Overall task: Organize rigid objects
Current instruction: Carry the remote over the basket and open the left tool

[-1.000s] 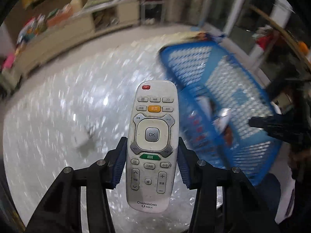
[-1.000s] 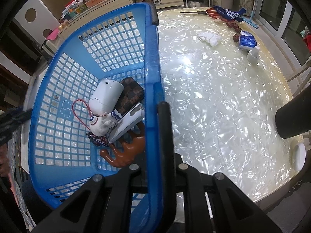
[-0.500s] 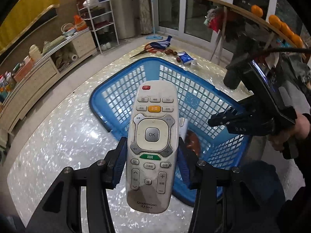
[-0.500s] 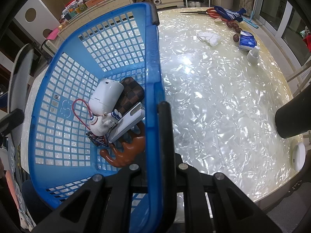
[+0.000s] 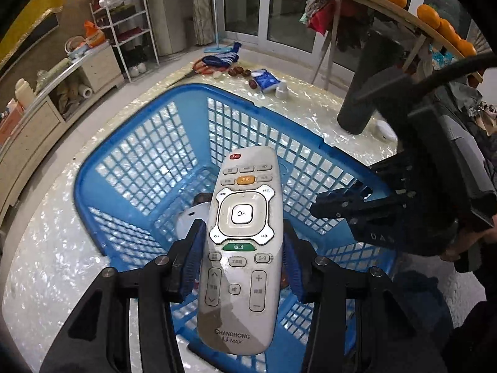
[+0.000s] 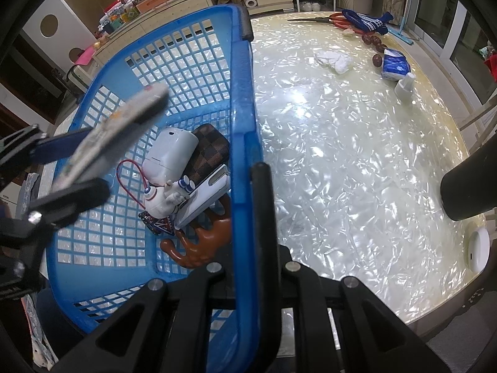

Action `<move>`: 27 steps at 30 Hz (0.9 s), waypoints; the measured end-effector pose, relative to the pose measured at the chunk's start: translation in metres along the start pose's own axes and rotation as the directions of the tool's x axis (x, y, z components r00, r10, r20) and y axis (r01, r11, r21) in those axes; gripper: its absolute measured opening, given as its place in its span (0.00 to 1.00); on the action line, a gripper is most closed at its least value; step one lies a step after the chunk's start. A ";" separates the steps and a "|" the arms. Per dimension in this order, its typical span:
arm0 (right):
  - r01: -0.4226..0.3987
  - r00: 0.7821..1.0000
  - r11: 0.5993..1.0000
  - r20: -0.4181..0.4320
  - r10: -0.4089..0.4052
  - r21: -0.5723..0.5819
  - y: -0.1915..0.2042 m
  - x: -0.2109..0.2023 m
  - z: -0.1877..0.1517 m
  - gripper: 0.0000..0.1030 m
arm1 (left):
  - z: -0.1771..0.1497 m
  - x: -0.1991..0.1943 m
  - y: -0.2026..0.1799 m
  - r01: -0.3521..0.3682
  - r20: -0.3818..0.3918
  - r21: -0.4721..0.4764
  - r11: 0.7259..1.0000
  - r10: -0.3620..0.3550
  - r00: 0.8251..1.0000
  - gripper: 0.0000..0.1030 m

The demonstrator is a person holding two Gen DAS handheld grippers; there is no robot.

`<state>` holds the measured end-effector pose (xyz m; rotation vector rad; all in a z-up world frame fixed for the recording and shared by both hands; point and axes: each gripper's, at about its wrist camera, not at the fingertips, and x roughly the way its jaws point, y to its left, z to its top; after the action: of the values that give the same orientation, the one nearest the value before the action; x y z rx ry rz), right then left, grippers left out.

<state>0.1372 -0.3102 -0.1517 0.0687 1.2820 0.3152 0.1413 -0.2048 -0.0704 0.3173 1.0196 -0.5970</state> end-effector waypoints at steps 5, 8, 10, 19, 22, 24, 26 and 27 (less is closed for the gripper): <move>-0.001 1.000 1.000 0.000 0.001 0.000 -0.001 0.000 0.000 0.10 | 0.000 0.024 -0.002 0.003 -0.044 0.006 1.000 -0.003 0.999 0.50; -0.002 1.000 1.000 0.001 0.002 0.000 -0.001 0.000 -0.001 0.10 | -0.001 0.033 0.000 0.007 -0.073 0.001 1.000 -0.007 0.997 0.50; -0.003 1.000 1.000 0.000 0.003 0.000 0.000 0.000 0.000 0.10 | 0.001 0.031 0.001 0.008 -0.060 -0.002 1.000 -0.008 0.998 0.50; -0.004 1.000 1.000 0.001 0.004 -0.001 0.000 0.001 -0.001 0.10 | -0.001 0.039 -0.002 -0.041 -0.127 0.029 0.999 0.044 0.991 0.52; -0.009 1.000 1.000 0.002 0.009 0.003 0.000 0.001 -0.001 0.12 | 0.000 0.038 -0.003 -0.053 -0.117 0.035 0.998 0.057 0.992 0.61; -0.012 1.000 1.000 0.003 0.012 0.003 0.000 0.001 -0.001 0.13 | 0.001 0.038 -0.007 -0.045 -0.125 0.054 0.998 0.051 0.991 0.67; -0.014 1.000 1.000 0.002 0.014 0.004 0.000 0.001 -0.001 0.13 | 0.001 0.038 -0.010 -0.052 -0.127 0.070 0.996 0.060 0.990 0.73; -0.015 1.000 1.000 0.003 0.015 0.005 0.000 0.001 -0.001 0.13 | 0.001 0.037 -0.010 -0.052 -0.126 0.074 0.996 0.061 0.990 0.79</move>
<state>0.1362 -0.3100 -0.1527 0.0828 1.2801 0.3252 0.1499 -0.2252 -0.1019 0.4502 1.1105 -0.5673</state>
